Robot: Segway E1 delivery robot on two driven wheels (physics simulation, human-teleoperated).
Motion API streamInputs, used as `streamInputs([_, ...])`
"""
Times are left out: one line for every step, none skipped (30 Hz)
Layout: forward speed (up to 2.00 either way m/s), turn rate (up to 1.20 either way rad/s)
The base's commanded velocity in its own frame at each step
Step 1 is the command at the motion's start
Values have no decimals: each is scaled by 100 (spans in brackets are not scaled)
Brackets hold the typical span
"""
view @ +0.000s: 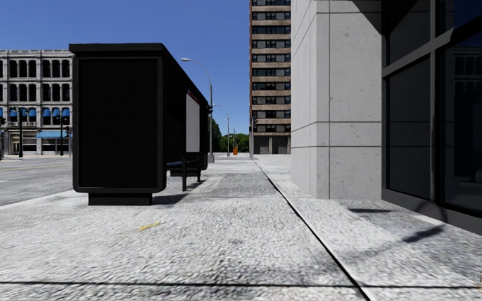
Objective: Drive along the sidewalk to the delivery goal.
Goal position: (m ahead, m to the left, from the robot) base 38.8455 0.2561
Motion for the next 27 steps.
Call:
streamInputs([200,0])
streamInputs([200,0])
streamInputs([200,0])
streamInputs([200,0])
streamInputs([200,0])
streamInputs([200,0])
streamInputs([200,0])
streamInputs([200,0])
streamInputs([200,0])
streamInputs([200,0])
streamInputs([200,0])
streamInputs([200,0])
streamInputs([200,0])
streamInputs([200,0])
streamInputs([200,0])
streamInputs([200,0])
streamInputs([200,0])
streamInputs([200,0])
streamInputs([200,0])
streamInputs([200,0])
streamInputs([200,0])
streamInputs([200,0])
streamInputs([200,0])
streamInputs([200,0])
streamInputs([200,0])
streamInputs([200,0])
streamInputs([200,0])
